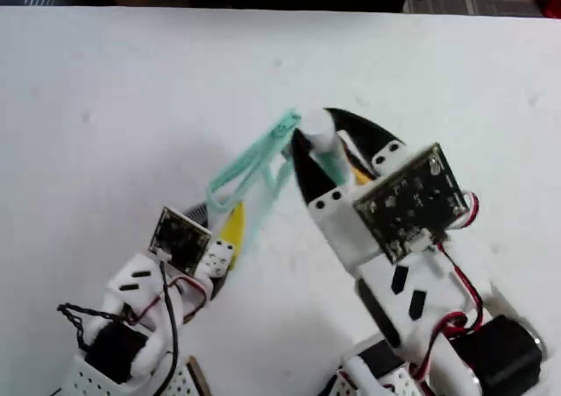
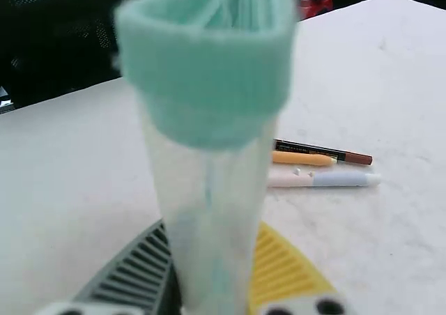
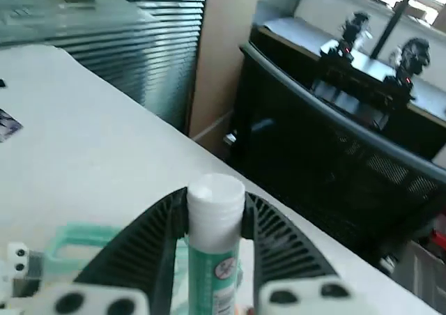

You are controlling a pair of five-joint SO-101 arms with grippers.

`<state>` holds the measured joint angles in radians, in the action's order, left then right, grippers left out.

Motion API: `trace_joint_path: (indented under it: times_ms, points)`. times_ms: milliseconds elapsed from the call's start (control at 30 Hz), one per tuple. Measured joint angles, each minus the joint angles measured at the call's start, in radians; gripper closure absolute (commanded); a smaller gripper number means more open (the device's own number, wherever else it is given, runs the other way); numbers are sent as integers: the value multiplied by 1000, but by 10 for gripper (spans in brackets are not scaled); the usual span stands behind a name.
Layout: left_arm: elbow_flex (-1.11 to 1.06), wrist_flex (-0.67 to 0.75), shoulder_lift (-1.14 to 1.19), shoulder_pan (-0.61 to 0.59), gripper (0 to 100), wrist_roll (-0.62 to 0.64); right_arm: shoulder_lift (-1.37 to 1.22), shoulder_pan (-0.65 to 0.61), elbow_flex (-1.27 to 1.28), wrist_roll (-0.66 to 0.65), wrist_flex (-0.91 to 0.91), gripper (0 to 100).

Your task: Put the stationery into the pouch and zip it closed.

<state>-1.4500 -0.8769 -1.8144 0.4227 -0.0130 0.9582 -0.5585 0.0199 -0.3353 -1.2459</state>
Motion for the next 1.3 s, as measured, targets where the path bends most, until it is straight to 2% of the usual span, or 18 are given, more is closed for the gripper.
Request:
trace_joint_path:
  times_ms: [200, 333, 500, 800, 1067, 1300]
  points:
    - [0, 0, 0, 0, 976, 2, -149, -172, -158, 11, 72, 981]
    - [0, 0, 0, 0, 945, 2, -207, -250, -178, 118, 133, 981]
    - [0, 0, 0, 0, 821, 2, -264, -252, -158, 195, 155, 981]
    - [0, -23, -5, 0, 815, 2, -204, -213, 40, 199, 190, 981]
    - [2, -26, -6, 0, 815, 2, -54, -198, 107, 199, 198, 981]
    - [2, -26, -6, 0, 815, 2, -61, -195, 278, 199, 334, 981]
